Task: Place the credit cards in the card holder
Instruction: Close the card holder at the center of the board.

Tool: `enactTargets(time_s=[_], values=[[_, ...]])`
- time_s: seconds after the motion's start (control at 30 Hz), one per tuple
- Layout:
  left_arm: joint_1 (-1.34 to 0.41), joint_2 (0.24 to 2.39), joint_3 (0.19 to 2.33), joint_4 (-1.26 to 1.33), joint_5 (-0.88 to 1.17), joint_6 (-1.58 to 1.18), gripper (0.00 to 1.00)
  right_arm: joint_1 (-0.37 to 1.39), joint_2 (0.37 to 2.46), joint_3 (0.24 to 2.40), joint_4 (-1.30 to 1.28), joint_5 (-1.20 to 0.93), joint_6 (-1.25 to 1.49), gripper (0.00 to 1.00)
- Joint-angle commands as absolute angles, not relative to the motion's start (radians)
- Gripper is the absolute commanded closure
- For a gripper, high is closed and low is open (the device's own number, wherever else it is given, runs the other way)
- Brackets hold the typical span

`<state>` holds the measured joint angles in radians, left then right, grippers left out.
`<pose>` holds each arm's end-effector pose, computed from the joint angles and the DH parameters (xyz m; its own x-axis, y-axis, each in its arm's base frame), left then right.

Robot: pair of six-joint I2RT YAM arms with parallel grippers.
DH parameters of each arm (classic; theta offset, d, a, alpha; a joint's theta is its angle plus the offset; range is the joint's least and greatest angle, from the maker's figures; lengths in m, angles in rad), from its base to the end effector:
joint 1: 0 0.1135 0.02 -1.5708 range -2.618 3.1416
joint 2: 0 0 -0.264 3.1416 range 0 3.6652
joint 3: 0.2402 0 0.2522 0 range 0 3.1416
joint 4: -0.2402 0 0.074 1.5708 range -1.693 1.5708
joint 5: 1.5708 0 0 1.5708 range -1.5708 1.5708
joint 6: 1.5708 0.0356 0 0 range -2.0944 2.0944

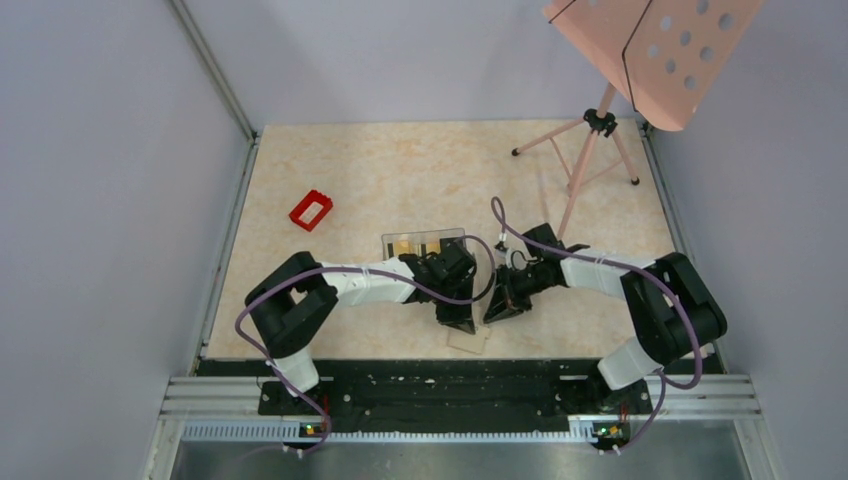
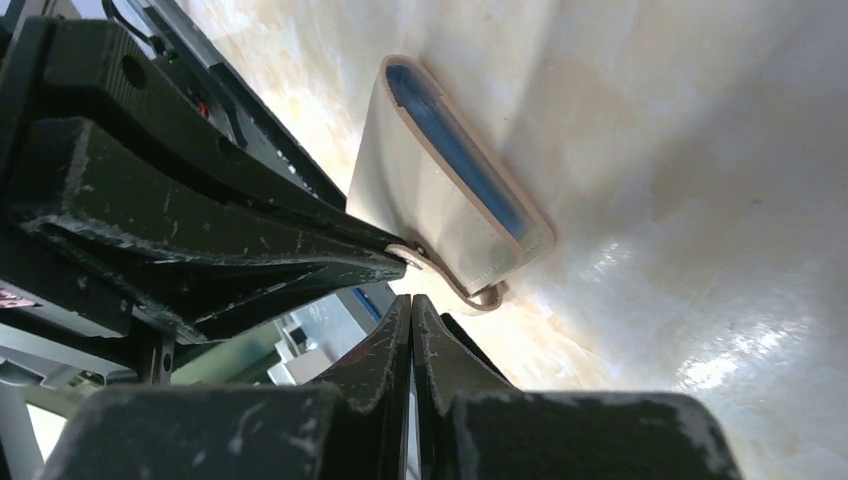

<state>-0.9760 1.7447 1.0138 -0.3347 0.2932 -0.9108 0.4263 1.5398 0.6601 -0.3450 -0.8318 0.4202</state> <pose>0.1822 -0.2877 0.1601 -0.9890 0.1121 -0.0969 0.1468 0.8304 -0.5374 0.2144 0.1263 0.1347 -0.9888 -0.1472 -0.0261 -0.1133 0.6239 0.7732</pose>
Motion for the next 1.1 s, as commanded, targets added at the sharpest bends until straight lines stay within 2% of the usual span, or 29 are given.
enactTargets(time_s=[0.0, 0.57, 1.07], values=[[-0.974, 1.778, 1.043, -0.375, 0.27, -0.892, 1.0, 0.467, 1.518, 0.653, -0.311, -0.839, 0.425, 1.0], [-0.972, 1.835, 1.05, -0.396, 0.262, -0.896, 1.0, 0.528, 1.611, 0.674, -0.311, -0.718, 0.439, 1.0], [-0.927, 1.899, 1.038, -0.372, 0.287, -0.956, 1.0, 0.595, 1.66, 0.733, -0.447, -0.41, 0.457, 1.0]])
